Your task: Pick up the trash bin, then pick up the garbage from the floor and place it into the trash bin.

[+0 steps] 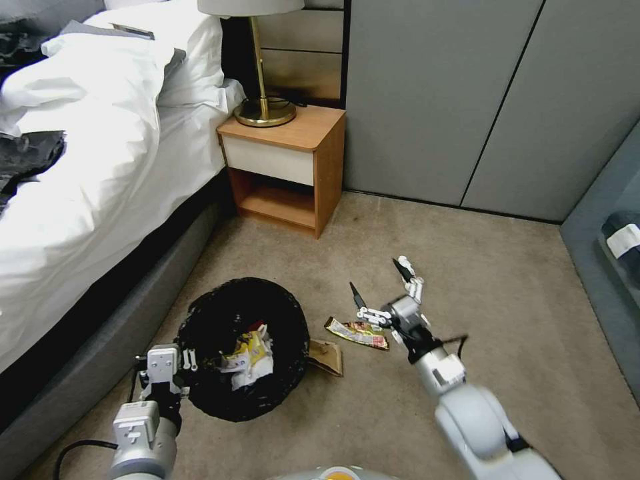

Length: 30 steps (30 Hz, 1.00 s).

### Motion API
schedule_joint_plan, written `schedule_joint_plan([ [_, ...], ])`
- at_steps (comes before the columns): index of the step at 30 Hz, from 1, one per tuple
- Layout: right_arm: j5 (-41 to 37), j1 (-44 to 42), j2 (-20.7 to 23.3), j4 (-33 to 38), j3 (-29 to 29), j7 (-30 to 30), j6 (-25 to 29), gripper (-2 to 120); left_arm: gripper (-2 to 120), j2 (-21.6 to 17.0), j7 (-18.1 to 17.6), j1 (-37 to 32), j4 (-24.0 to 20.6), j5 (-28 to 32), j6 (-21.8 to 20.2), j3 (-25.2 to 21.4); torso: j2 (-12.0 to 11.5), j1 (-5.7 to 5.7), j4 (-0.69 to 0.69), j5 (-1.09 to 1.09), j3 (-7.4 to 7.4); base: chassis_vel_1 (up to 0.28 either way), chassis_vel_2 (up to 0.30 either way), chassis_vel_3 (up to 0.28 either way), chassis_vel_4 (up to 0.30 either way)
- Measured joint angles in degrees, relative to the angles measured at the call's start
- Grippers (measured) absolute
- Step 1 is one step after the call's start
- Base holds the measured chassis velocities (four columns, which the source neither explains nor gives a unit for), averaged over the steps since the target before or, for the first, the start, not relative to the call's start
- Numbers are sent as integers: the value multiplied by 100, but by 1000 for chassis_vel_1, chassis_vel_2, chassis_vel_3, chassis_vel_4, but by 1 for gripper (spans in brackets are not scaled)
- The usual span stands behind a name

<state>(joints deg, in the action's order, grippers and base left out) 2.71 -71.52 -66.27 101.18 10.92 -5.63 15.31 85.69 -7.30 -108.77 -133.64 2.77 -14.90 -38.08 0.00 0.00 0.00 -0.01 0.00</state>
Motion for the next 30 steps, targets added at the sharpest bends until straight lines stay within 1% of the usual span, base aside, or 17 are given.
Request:
schedule_joint_plan([
  [1,99,326,49,-361,-214,-95,5,100,0,9,-5,8,16,9,-5,-27,0,0,0,0,0,0,0,0,0],
  [3,180,600,63,-739,-399,-166,28,100,0,18,-11,23,25,14,-15,-46,0,0,2,0,0,0,0,0,0],
  [4,356,1008,70,-1397,-754,-278,94,100,0,27,-25,69,45,-4,-42,-103,0,1,0,2,1,0,0,0,0],
  [5,356,1008,70,-1397,-754,-278,94,100,0,27,-25,69,45,-4,-42,-103,0,1,0,2,1,0,0,0,0],
  [6,549,1220,75,-1774,-969,-385,136,100,0,27,-43,107,54,-5,-69,-122,0,1,1,1,0,0,0,0,0],
  [7,659,1301,71,-1930,-1048,-434,160,100,0,27,-46,125,59,-5,-82,-129,0,1,-1,0,0,0,0,0,0],
  [8,659,1301,71,-1930,-1048,-434,160,100,0,27,-46,125,59,-5,-82,-129,0,1,-1,0,0,0,0,0,0],
  [9,947,1483,10,-2289,-1200,-544,293,100,0,27,-55,160,66,-4,-108,-135,0,0,-2,-2,1,0,0,0,0],
  [11,1302,1746,-106,-2839,-1453,-711,517,100,0,22,-72,200,82,-4,-144,-131,0,0,1,1,0,0,0,0,0],
  [12,1302,1746,-106,-2839,-1453,-711,517,100,0,22,-72,200,82,-4,-144,-131,0,0,1,1,0,0,0,0,0],
  [15,1539,2021,-226,-3417,-1794,-998,710,100,0,20,-79,234,118,-13,-182,-81,0,1,0,0,0,0,0,0,0],
  [17,1566,2046,-242,-3474,-1818,-1029,731,100,0,21,-80,237,123,-16,-184,-76,0,1,-1,0,0,0,0,0,0],
  [18,1690,2144,-327,-3739,-1901,-1170,842,100,0,24,-83,243,137,-26,-188,-54,0,1,0,0,0,0,0,0,0],
  [19,1690,2144,-327,-3739,-1901,-1170,842,100,0,24,-83,243,137,-26,-188,-54,0,1,0,0,0,0,0,0,0],
  [21,1741,2241,-426,-4075,-1974,-1351,996,100,0,28,-83,241,145,-39,-190,-26,0,1,0,0,0,0,0,0,0],
  [30,1938,2269,-580,-4476,-1986,-1597,1198,100,0,22,-85,225,223,-116,-187,76,0,1,0,0,0,0,0,0,0],
])
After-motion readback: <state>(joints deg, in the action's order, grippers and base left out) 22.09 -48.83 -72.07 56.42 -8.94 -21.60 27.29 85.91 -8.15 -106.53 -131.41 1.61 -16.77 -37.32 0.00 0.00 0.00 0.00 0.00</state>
